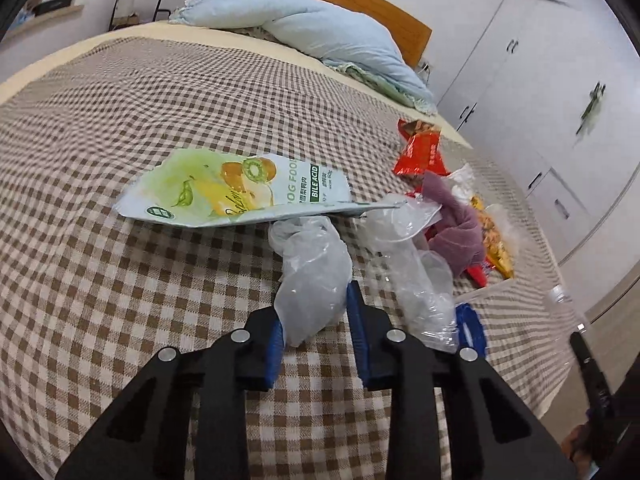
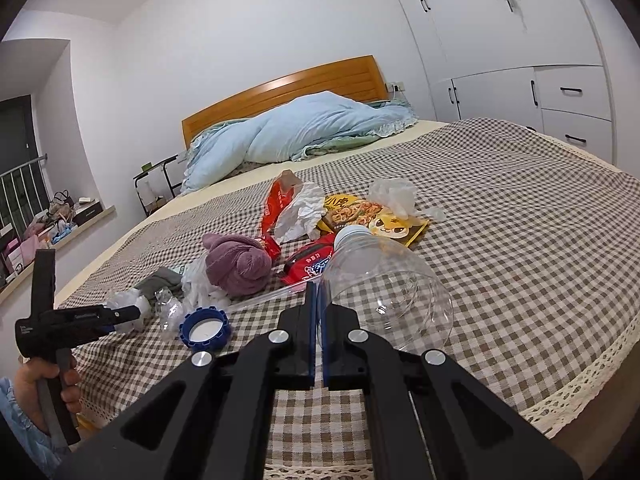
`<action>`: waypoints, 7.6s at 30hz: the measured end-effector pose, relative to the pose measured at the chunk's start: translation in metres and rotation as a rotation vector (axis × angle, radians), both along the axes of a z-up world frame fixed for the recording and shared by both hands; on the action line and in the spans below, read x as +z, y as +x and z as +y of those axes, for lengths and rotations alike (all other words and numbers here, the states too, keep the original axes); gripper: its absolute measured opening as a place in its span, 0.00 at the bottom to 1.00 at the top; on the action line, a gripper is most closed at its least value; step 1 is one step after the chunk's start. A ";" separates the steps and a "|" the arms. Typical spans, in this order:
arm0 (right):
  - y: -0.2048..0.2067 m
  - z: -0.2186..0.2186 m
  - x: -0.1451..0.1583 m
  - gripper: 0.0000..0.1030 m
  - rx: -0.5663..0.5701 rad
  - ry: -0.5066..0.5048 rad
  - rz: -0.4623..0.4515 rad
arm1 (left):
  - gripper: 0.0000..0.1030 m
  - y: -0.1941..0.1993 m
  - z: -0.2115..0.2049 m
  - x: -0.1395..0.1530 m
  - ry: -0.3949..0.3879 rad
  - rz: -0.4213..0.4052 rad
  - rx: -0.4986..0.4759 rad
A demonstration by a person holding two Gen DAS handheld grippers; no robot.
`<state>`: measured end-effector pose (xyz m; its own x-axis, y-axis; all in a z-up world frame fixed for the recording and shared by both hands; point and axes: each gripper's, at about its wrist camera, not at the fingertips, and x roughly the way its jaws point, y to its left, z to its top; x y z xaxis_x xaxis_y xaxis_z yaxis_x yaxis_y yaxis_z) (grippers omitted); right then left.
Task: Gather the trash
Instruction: 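Lift the plastic bag with the left tool while the right tool lifts the bottle, then carry both held items down beside the bed toward the trash bag, then lower the plastic bag and clear bottle into the trash bag opening, then open the left tool to drop the plastic bag into the trash bag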
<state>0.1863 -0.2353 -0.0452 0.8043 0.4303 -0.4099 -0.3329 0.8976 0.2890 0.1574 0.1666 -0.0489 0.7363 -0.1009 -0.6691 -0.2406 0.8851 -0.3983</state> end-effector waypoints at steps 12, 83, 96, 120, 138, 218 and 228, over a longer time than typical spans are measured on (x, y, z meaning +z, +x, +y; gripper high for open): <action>-0.002 0.005 0.001 0.02 -0.008 -0.028 -0.014 | 0.25 -0.015 -0.008 0.019 -0.062 -0.113 -0.058; -0.110 -0.024 0.046 0.02 0.007 -0.148 -0.125 | 0.25 -0.128 -0.113 0.071 -0.009 -0.225 -0.254; -0.142 -0.029 0.046 0.02 0.027 -0.159 -0.123 | 0.25 -0.160 -0.128 0.076 0.013 -0.222 -0.280; -0.173 -0.033 0.039 0.02 0.046 -0.214 -0.098 | 0.25 -0.196 -0.145 0.058 0.008 -0.169 -0.327; -0.201 -0.032 0.007 0.02 0.083 -0.280 0.040 | 0.25 -0.212 -0.158 0.012 0.007 -0.070 -0.382; -0.145 0.053 -0.223 0.02 0.437 -0.420 0.869 | 0.25 -0.135 -0.170 -0.230 -0.085 0.604 -0.425; -0.146 0.065 -0.228 0.02 0.470 -0.425 0.882 | 0.39 -0.131 -0.158 -0.226 -0.150 0.592 -0.399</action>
<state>0.0408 -0.1707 -0.2729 -0.0543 0.3043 -0.9510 -0.4967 0.8180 0.2901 0.0263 0.0083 -0.2751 0.1427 -0.4077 -0.9019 -0.1234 0.8968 -0.4250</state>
